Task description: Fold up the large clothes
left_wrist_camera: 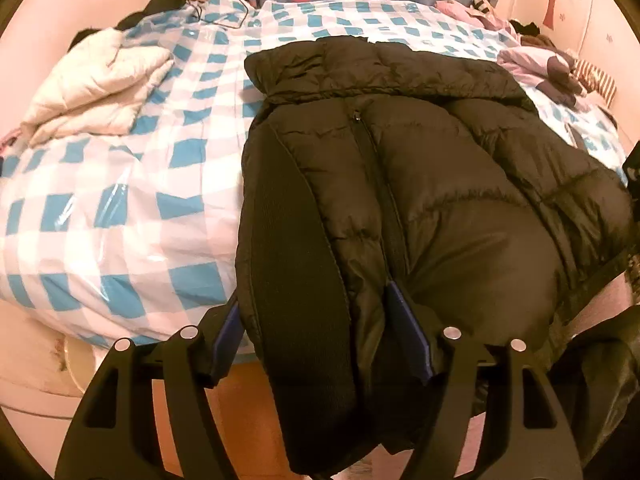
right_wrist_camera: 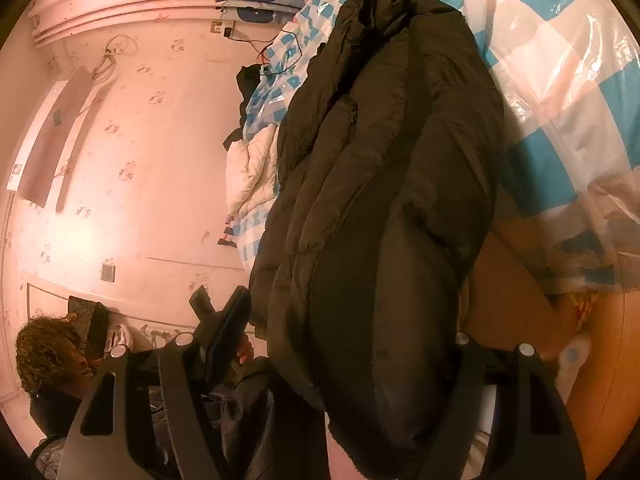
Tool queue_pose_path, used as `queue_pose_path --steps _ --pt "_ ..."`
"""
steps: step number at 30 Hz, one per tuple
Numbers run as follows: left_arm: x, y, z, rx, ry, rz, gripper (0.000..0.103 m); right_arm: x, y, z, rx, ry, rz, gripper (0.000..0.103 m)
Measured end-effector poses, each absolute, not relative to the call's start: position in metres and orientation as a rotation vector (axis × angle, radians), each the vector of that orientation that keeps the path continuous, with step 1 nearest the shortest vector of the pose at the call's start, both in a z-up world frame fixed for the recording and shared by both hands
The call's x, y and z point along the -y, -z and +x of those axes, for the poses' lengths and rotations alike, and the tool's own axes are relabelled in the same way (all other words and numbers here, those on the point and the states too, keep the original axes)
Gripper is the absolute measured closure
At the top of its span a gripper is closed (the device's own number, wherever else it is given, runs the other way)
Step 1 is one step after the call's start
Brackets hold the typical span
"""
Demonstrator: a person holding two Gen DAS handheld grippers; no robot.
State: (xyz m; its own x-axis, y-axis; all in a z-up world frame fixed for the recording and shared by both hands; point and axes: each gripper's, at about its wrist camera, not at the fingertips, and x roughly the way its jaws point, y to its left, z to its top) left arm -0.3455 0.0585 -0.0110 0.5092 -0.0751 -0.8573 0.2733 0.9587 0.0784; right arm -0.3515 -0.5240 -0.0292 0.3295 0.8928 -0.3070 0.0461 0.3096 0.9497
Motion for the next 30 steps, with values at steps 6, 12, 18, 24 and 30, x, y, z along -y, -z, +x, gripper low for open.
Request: queue_pose_path --steps 6,12,18,24,30 --pt "-0.055 0.01 -0.348 -1.001 0.197 0.255 0.037 0.521 0.028 -0.352 -1.096 -0.722 1.113 0.032" --pt "-0.05 0.009 -0.352 -0.987 0.182 0.293 0.035 0.521 0.028 -0.352 -1.098 -0.729 1.116 0.032" --pt "-0.058 0.011 -0.349 -1.017 0.221 0.224 0.033 0.519 0.029 -0.354 -1.097 -0.744 1.116 0.032" --pt "-0.135 0.061 -0.32 -1.242 0.457 -0.453 0.028 0.514 0.022 -0.356 -1.054 -0.766 1.068 0.037" --pt "-0.147 0.083 -0.319 -1.3 0.5 -0.606 0.023 0.511 0.021 -0.36 -1.011 -0.715 1.021 0.078"
